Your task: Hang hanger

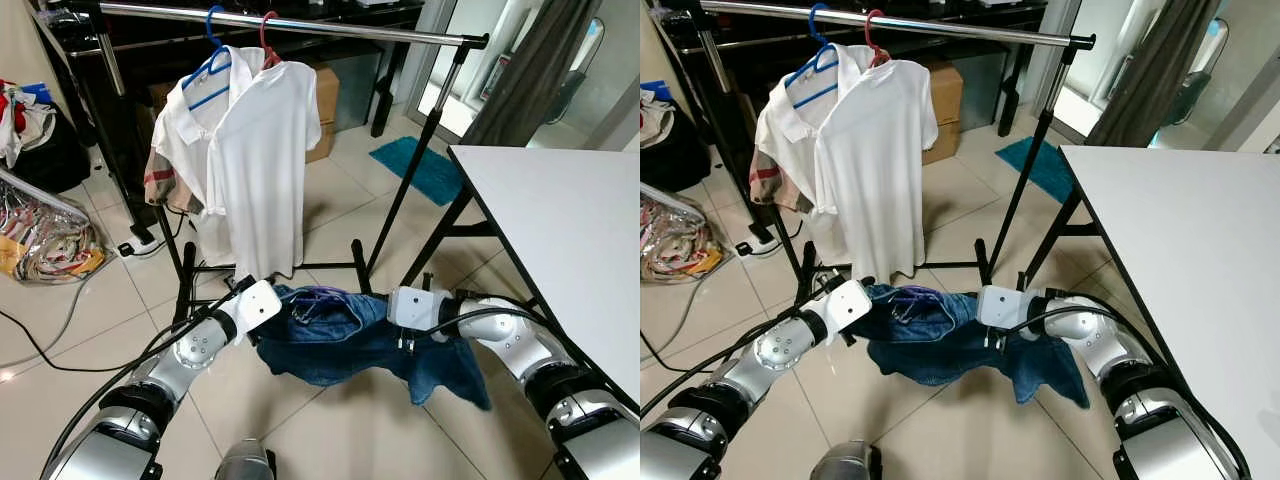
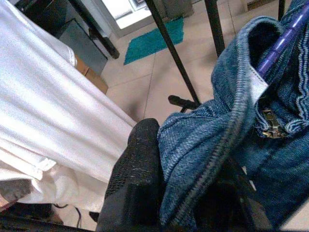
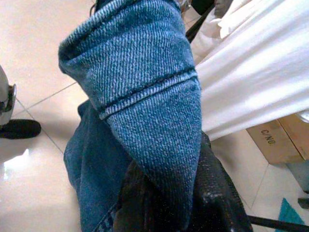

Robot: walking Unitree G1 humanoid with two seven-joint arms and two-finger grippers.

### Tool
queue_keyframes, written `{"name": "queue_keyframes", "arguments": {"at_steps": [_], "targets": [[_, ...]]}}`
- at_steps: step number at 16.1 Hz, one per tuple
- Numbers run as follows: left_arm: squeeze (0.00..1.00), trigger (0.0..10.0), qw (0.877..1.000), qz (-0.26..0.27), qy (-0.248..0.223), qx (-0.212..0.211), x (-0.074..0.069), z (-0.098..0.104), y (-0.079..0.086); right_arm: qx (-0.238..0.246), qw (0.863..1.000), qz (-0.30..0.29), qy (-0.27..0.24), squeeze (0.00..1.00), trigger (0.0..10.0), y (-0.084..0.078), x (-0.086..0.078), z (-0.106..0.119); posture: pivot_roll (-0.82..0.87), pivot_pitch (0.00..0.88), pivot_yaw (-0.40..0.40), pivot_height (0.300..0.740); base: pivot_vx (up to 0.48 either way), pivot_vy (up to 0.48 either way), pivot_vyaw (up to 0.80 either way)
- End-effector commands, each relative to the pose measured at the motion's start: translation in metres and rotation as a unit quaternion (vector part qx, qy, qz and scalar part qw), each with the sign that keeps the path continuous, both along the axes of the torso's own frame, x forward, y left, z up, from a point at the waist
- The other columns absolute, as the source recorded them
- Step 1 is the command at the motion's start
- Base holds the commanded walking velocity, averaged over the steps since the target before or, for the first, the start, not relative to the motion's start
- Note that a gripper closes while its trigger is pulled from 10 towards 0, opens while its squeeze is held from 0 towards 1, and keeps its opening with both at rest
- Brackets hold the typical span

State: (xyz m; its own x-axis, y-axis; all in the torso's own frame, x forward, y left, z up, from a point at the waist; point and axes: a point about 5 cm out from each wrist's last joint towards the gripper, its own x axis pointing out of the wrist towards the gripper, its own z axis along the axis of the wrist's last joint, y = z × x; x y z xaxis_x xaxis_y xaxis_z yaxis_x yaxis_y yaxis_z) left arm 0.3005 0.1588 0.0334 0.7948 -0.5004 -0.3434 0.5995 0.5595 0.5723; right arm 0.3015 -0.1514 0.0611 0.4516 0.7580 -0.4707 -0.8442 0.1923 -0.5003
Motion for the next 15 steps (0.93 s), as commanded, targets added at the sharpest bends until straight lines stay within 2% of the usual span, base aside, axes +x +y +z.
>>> {"name": "queue_keyframes", "arguments": {"at_steps": [1,7,9,11,14,15], "targets": [[0.00,10.0,1.000,-0.030,-0.001,0.003,0.000,0.001,-0.011,0.031,0.999,0.010,-0.037,0.00,10.0,0.004,0.006,0.017,0.29,0.001,-0.077,0.740,0.000,0.000,0.00],[0.00,10.0,0.997,-0.076,-0.008,0.003,-0.003,0.005,-0.016,0.078,0.995,0.011,-0.056,0.00,10.0,0.007,0.007,0.028,0.29,0.000,-0.069,0.740,0.000,0.000,0.00],[0.00,10.0,0.995,-0.101,-0.006,-0.009,-0.005,0.008,-0.017,0.125,0.990,0.036,-0.062,0.00,10.0,0.011,0.004,0.038,0.29,0.000,-0.067,0.740,0.000,0.000,0.00],[0.00,10.0,0.993,-0.121,-0.003,-0.016,-0.007,0.011,-0.018,0.152,0.984,0.058,-0.071,0.00,10.0,0.015,0.001,0.044,0.29,0.000,-0.065,0.740,0.000,0.000,0.00],[0.00,10.0,0.988,-0.150,0.009,-0.025,-0.010,0.014,-0.020,0.162,0.979,0.073,-0.097,0.00,10.0,0.019,0.000,0.051,0.30,0.000,-0.063,0.740,0.000,0.000,0.00],[1.00,10.0,0.987,-0.156,0.020,-0.037,-0.011,0.015,-0.019,0.163,0.979,0.076,-0.097,0.00,10.0,0.018,0.000,0.051,0.30,0.000,-0.062,0.740,0.000,0.000,0.00]]}}
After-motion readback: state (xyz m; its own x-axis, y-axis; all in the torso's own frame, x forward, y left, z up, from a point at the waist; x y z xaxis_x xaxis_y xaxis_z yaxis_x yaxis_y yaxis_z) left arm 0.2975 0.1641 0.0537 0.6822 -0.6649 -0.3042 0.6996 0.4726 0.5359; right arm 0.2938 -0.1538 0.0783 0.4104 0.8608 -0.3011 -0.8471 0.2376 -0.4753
